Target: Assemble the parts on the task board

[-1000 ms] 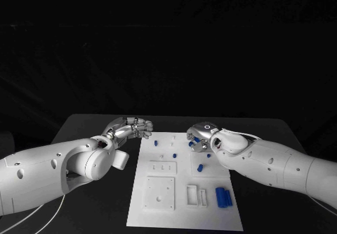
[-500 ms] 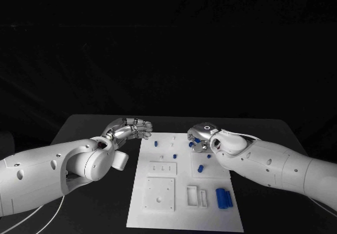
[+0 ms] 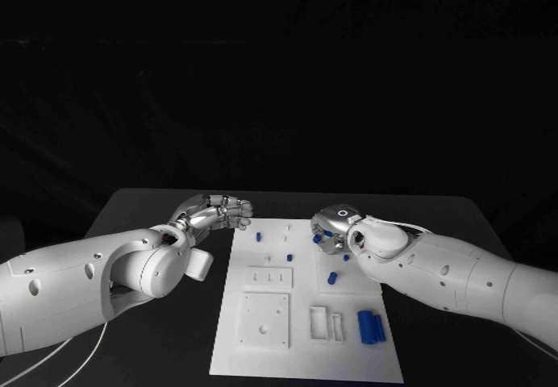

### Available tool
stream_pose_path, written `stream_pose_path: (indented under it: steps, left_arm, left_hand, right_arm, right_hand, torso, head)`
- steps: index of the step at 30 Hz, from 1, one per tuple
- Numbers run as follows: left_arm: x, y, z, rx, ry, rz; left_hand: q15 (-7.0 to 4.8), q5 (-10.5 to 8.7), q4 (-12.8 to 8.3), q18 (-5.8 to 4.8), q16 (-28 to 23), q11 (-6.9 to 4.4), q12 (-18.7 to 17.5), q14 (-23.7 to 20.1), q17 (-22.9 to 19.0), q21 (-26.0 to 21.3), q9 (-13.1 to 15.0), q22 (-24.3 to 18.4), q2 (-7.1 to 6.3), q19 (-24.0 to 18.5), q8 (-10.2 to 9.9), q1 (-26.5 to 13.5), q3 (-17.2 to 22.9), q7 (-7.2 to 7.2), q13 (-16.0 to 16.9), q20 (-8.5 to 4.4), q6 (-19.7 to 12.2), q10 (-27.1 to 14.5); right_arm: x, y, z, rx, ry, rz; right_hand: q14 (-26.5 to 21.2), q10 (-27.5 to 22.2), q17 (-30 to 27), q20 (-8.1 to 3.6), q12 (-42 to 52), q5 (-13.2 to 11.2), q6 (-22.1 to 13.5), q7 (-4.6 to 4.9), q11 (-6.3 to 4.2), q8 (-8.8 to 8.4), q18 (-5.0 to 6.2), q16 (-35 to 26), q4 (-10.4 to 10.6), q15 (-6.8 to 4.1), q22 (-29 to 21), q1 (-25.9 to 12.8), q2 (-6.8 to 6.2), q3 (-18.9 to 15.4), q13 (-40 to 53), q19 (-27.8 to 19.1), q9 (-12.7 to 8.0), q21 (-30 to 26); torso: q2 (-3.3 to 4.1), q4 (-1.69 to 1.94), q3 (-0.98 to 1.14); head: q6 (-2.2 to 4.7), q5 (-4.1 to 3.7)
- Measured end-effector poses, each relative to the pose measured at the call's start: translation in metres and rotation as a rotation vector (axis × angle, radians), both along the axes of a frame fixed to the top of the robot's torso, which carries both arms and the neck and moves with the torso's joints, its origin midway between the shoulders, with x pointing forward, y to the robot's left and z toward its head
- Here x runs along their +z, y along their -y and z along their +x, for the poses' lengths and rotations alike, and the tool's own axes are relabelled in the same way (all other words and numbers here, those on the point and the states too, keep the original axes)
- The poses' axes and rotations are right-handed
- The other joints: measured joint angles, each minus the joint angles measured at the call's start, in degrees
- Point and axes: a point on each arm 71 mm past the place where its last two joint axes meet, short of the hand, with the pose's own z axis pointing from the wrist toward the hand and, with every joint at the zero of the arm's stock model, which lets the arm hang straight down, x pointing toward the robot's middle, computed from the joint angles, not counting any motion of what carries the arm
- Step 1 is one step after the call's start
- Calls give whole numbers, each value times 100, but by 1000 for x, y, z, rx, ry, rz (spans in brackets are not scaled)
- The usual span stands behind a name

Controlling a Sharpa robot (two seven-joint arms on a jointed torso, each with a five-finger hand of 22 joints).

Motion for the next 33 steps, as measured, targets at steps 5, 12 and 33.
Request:
stream_pose_path:
  steps: [5,12,33]
  left_arm:
    - [0,0,0,0,-1,0]
    - [0,0,0,0,-1,1]
    - [0,1,1,0,-4,2]
  left_hand:
    - [0,0,-15,0,0,0,0,0,5,0,0,0,0,0,0,0,15,0,-5,0,0,0]
    - [0,0,-15,-1,0,0,0,0,5,0,0,5,0,0,0,0,15,0,-5,0,0,0]
    - [0,0,-45,-33,-22,0,0,0,16,0,-4,3,0,0,0,1,46,0,-4,0,0,0]
  right_arm:
    - [-3,-3,-1,4,-9,-3]
    - [-3,-4,-1,4,-11,-5]
    - [-3,-8,-3,-6,-11,25]
  right_hand:
    - [9,28,-17,-33,0,0,4,2,-11,-1,-16,23,0,-9,0,-23,-23,0,10,-8,6,22]
    - [8,71,-46,-39,10,-22,59,-19,-31,29,-25,46,20,-8,0,-55,10,19,31,-1,14,22]
    - [-86,542,-157,-98,198,-68,463,-213,-216,247,-31,153,259,-148,3,-189,85,389,290,-61,113,388]
  torso:
    - [7,0,2]
    - [13,0,2]
    - [4,-2,-4]
  head:
    - [-9,8]
    - [-30,14]
    - [-32,10]
